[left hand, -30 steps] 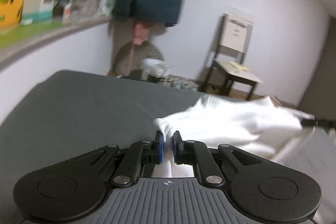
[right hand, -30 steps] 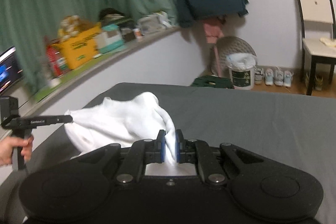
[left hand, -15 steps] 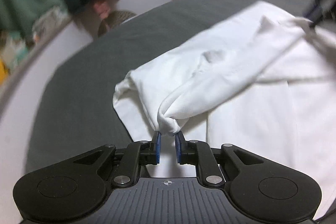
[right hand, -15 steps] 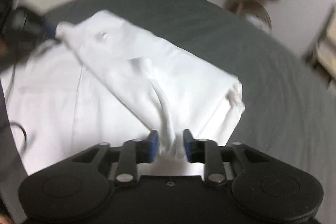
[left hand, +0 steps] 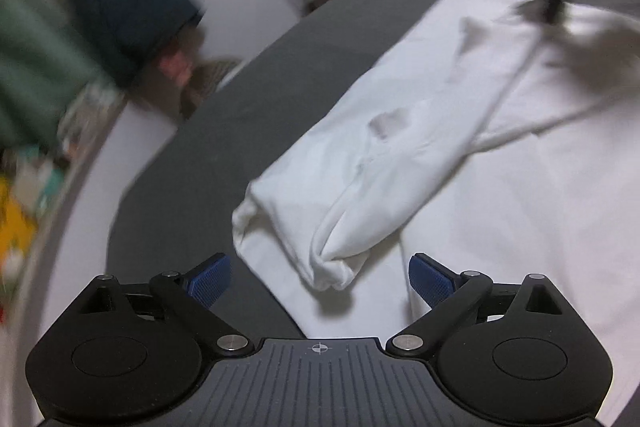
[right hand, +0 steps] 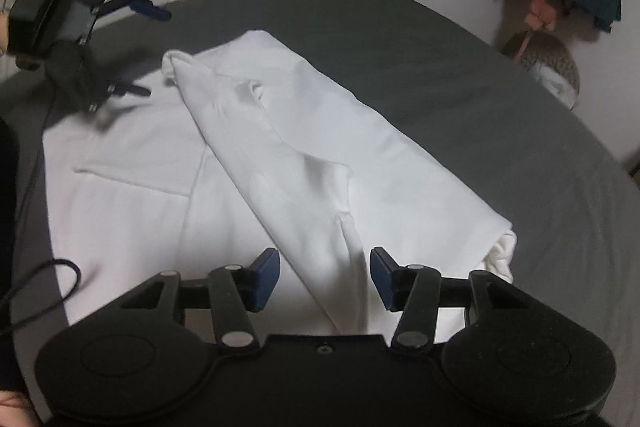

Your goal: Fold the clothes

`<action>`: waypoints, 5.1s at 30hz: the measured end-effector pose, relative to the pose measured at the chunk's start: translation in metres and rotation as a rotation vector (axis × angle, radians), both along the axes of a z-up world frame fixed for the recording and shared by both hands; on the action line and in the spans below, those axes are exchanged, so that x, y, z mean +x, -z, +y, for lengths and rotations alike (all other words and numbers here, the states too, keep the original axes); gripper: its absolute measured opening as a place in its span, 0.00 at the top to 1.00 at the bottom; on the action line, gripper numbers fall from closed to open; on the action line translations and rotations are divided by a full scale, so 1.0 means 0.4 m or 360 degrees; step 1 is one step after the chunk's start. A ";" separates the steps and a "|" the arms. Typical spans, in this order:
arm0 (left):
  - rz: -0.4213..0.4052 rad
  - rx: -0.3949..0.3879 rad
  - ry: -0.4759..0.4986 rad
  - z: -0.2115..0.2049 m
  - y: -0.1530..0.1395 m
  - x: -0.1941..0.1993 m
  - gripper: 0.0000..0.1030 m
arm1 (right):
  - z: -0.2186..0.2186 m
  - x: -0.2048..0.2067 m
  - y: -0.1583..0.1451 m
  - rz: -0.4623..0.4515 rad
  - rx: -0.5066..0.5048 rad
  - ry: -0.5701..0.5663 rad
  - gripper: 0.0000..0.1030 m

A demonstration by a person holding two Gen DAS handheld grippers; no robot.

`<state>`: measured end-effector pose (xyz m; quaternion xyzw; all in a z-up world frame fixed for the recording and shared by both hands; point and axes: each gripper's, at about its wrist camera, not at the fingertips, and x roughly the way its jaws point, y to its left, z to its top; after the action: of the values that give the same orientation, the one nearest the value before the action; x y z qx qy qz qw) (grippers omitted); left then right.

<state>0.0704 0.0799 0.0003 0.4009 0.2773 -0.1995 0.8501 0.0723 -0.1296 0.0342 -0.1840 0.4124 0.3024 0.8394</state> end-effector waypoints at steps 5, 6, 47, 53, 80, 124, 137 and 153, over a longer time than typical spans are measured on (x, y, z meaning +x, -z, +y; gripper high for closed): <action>0.0025 0.0075 0.0139 -0.033 -0.004 0.031 0.07 | -0.011 0.030 0.011 0.0070 0.0033 -0.0020 0.53; 0.0076 0.0013 0.0120 -0.036 -0.009 0.050 0.07 | -0.018 0.040 0.011 0.0096 0.0067 -0.0010 0.53; 0.0490 -0.0705 -0.0254 0.109 -0.054 0.136 0.25 | -0.096 -0.017 -0.035 -0.0021 0.0285 0.0058 0.59; 0.0643 -0.1237 -0.0589 0.213 -0.077 0.277 0.20 | -0.195 0.151 -0.024 0.0017 0.0379 0.0415 0.42; 0.0867 -0.1283 -0.0807 0.216 0.062 0.493 0.19 | -0.295 0.310 0.131 0.0456 0.0599 0.0586 0.24; 0.0859 -0.1467 -0.0895 0.215 -0.001 0.547 0.92 | -0.182 0.383 0.048 0.0342 0.0386 0.0520 0.73; 0.0761 -0.1793 -0.0924 0.255 0.043 0.308 0.91 | -0.371 0.178 0.081 0.0379 0.0893 0.0802 0.46; 0.0700 -0.1091 -0.0994 0.156 0.009 -0.073 0.91 | -0.199 -0.150 0.036 0.0349 0.0633 0.0965 0.20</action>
<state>0.0410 0.1424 -0.0032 -0.0541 0.4747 -0.0951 0.8733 0.0122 -0.2093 0.0197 0.1463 0.4688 0.1323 0.8610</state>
